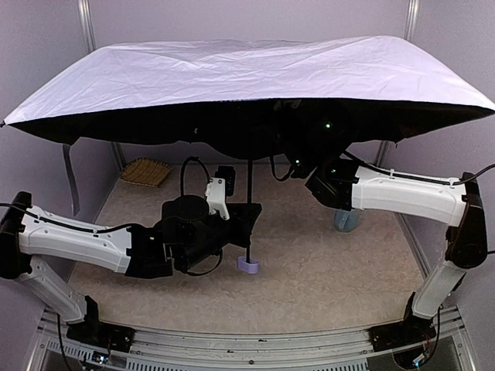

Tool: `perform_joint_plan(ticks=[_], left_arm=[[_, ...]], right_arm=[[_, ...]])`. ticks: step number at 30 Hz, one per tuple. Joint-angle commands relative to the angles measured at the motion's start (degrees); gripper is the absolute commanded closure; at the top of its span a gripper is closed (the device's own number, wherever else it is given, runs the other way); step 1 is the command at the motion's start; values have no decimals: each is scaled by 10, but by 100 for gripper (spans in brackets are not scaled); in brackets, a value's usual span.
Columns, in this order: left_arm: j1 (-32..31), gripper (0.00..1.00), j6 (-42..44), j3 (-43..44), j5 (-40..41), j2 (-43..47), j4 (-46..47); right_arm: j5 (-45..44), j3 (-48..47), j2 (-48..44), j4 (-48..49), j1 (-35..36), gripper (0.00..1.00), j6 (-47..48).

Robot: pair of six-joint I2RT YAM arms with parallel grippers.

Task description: Put away the umbrella

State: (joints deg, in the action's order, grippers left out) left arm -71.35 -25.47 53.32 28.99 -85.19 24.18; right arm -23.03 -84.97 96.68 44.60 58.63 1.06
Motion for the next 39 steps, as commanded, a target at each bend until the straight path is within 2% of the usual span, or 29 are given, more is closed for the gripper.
perform_joint_plan(ticks=[1,6,12,17,25,29,34,39], left_arm=[[-3,100,18,-16,3,18,64],[-2,100,10,-32,3,18,85],[-3,100,8,-39,11,16,97],[-2,100,10,-44,24,11,111],[-7,100,34,-78,42,-16,182],[-19,100,66,-89,47,-31,222],[-24,100,84,-103,69,-37,258],[-22,100,72,-102,107,-44,243]], right_arm=[[2,6,6,-27,-10,46,-18],[-20,15,10,-40,-18,45,-28],[-46,59,-9,-47,-27,38,-63],[-54,80,-12,-41,-28,38,-82],[-47,85,-23,-20,-32,53,-84],[-6,86,-26,-59,-53,58,-150],[-6,129,-36,-85,-61,51,-190],[-12,197,-78,-99,-61,43,-221]])
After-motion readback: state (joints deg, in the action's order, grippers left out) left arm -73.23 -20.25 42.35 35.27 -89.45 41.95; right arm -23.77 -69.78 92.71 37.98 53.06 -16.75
